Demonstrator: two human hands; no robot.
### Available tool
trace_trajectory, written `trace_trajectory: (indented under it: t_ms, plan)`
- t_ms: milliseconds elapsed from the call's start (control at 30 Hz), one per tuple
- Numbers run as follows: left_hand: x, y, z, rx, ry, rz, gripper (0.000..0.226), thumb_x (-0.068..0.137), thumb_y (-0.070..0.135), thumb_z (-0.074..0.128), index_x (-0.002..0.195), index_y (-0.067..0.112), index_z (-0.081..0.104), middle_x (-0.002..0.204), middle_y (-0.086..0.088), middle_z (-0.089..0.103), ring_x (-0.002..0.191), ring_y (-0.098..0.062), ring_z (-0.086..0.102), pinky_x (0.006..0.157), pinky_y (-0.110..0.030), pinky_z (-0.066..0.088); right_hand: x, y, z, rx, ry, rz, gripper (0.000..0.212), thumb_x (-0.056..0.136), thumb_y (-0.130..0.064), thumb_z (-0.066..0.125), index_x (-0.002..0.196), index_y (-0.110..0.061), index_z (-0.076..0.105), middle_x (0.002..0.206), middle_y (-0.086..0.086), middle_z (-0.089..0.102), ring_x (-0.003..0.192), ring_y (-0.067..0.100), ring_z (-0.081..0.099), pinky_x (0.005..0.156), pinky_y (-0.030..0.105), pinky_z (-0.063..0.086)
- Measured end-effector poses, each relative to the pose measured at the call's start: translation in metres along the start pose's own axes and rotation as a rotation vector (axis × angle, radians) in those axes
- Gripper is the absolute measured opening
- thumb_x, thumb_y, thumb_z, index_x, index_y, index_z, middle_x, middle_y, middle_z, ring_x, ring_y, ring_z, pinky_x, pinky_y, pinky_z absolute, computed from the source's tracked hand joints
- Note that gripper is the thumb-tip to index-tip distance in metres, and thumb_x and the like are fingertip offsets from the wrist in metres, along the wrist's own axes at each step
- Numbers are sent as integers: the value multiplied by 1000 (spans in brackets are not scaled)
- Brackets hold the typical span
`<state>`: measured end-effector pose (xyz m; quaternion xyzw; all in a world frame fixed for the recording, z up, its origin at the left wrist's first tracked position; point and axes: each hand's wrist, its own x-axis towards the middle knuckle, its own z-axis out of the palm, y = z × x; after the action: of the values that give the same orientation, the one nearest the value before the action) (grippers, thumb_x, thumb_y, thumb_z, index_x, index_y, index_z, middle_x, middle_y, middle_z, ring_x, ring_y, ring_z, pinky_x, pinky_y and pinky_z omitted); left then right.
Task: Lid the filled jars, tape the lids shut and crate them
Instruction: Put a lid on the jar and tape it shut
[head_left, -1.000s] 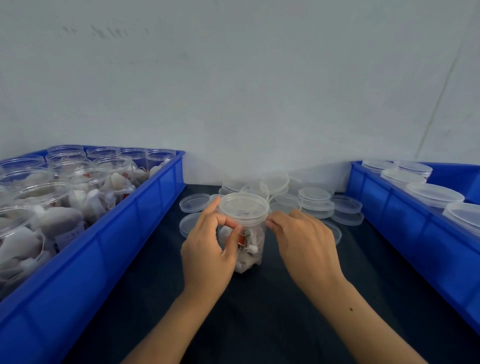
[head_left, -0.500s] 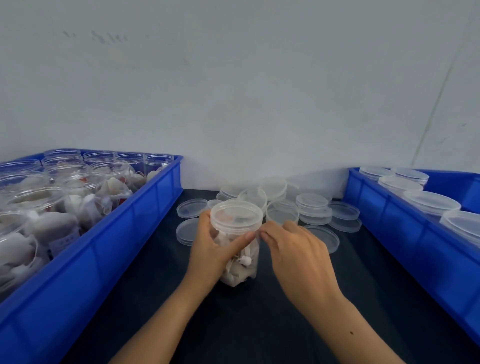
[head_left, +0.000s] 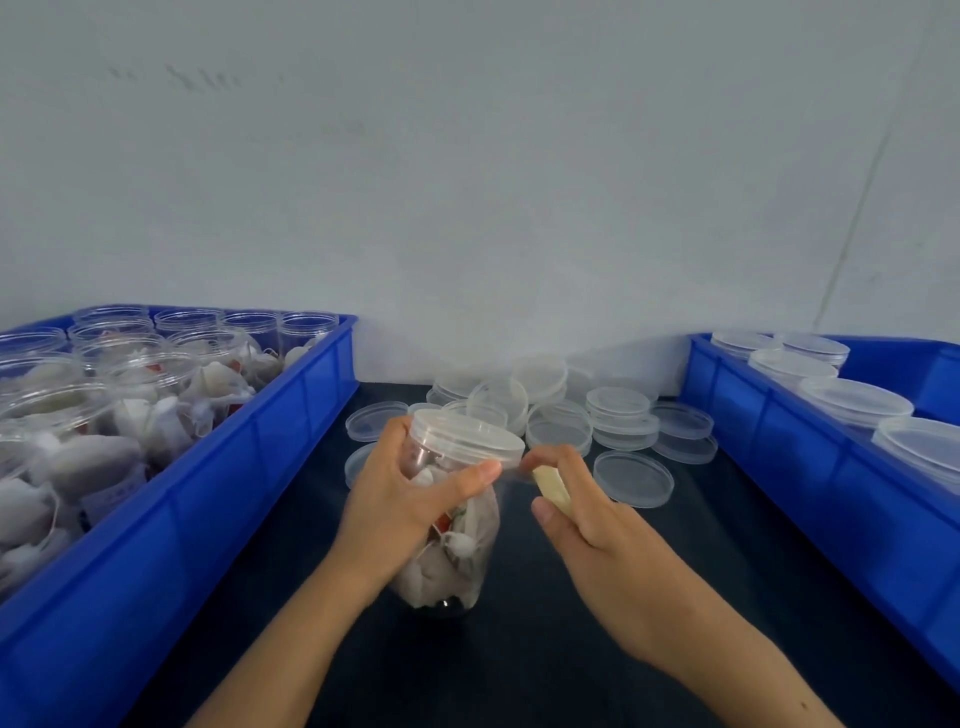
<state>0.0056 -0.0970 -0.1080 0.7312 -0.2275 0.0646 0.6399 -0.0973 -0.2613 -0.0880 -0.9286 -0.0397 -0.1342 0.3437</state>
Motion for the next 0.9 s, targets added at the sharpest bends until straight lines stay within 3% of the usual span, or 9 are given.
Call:
trace_trajectory:
  t_ms: [167, 267, 333, 467, 767, 900]
  plan:
    - [-2, 5, 0, -62, -45, -24, 70, 48, 57, 74, 109, 30, 55, 94, 33, 66, 87, 13, 62, 65, -1, 45, 3, 3, -1, 14, 44, 21, 26, 99, -46, 34, 119, -59, 23, 58, -4, 49, 51, 4, 49, 53, 23, 44]
    - [-3, 4, -1, -61, -80, -57, 68, 47, 58, 76, 106, 31, 56, 93, 30, 67, 87, 12, 63, 66, -8, 48, 5, 7, -9, -94, 96, 55, 35, 98, -50, 33, 130, -50, 20, 55, -4, 50, 52, 9, 52, 62, 28, 49]
    - [-2, 2, -1, -51, -103, -84, 74, 48, 65, 82, 109, 29, 59, 98, 22, 70, 91, 6, 65, 75, -15, 47, 6, 9, -12, -236, 95, 22, 30, 99, -51, 28, 128, -43, 28, 60, -3, 54, 58, 10, 55, 62, 25, 47]
    - [-1, 0, 2, -55, -159, -121, 81, 44, 66, 74, 113, 27, 61, 104, 13, 72, 98, -1, 66, 82, -22, 48, 8, 12, -14, -417, 73, 4, 31, 101, -48, 23, 119, -33, 43, 71, -5, 53, 65, 9, 53, 63, 25, 44]
    - [-2, 0, 7, -125, -219, -170, 74, 44, 65, 73, 108, 29, 61, 98, 19, 72, 92, 2, 67, 71, -14, 48, 11, 21, -10, -520, 163, -90, 32, 103, -41, 19, 105, -25, 47, 85, -8, 56, 76, 13, 55, 67, 26, 32]
    - [-4, 2, 9, -168, -204, -198, 79, 49, 61, 82, 114, 28, 50, 91, 29, 70, 86, 8, 66, 73, -19, 44, 11, 24, -6, -508, 164, -83, 26, 105, -37, 23, 107, -25, 46, 87, -7, 56, 77, 12, 55, 68, 26, 38]
